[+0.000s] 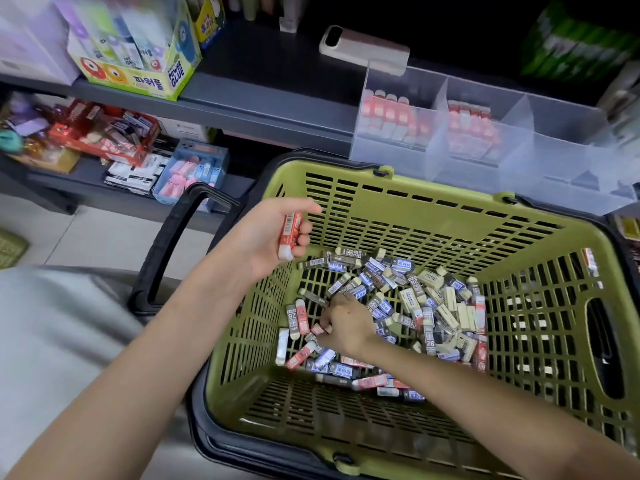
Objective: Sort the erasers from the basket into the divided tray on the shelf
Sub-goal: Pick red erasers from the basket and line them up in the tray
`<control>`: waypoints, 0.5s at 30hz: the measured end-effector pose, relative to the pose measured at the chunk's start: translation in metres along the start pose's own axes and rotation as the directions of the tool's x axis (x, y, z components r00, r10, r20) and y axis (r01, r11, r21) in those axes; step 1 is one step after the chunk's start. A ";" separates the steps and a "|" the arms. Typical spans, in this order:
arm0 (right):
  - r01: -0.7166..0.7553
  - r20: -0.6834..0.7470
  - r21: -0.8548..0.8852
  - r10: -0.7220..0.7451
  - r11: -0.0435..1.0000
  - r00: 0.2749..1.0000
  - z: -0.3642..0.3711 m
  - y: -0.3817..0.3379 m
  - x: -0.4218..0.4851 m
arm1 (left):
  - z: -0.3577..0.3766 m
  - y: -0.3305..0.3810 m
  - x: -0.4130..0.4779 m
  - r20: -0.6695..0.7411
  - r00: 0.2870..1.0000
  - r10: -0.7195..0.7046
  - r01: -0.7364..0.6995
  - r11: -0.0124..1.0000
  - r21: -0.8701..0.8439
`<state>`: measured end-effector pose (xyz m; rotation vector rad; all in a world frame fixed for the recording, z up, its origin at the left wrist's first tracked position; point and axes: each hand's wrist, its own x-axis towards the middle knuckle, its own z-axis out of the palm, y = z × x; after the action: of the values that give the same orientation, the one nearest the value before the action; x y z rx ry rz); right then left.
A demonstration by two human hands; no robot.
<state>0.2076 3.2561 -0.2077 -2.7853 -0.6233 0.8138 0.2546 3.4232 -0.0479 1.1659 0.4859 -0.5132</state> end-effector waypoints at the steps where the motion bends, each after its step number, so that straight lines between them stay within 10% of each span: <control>1: -0.009 0.012 -0.036 0.009 0.999 1.000 0.001 -0.002 0.001 | 0.001 0.000 0.000 -0.018 1.000 -0.013 0.013 1.000 0.014; 15: -0.158 0.090 0.420 0.132 0.894 0.987 -0.016 -0.027 0.020 | 0.001 0.005 -0.004 0.030 1.000 0.010 -0.008 0.997 -0.083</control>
<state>0.2225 3.2878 -0.1961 -2.4294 -0.2079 0.9351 0.2545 3.4243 -0.0411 1.0792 0.4715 -0.4978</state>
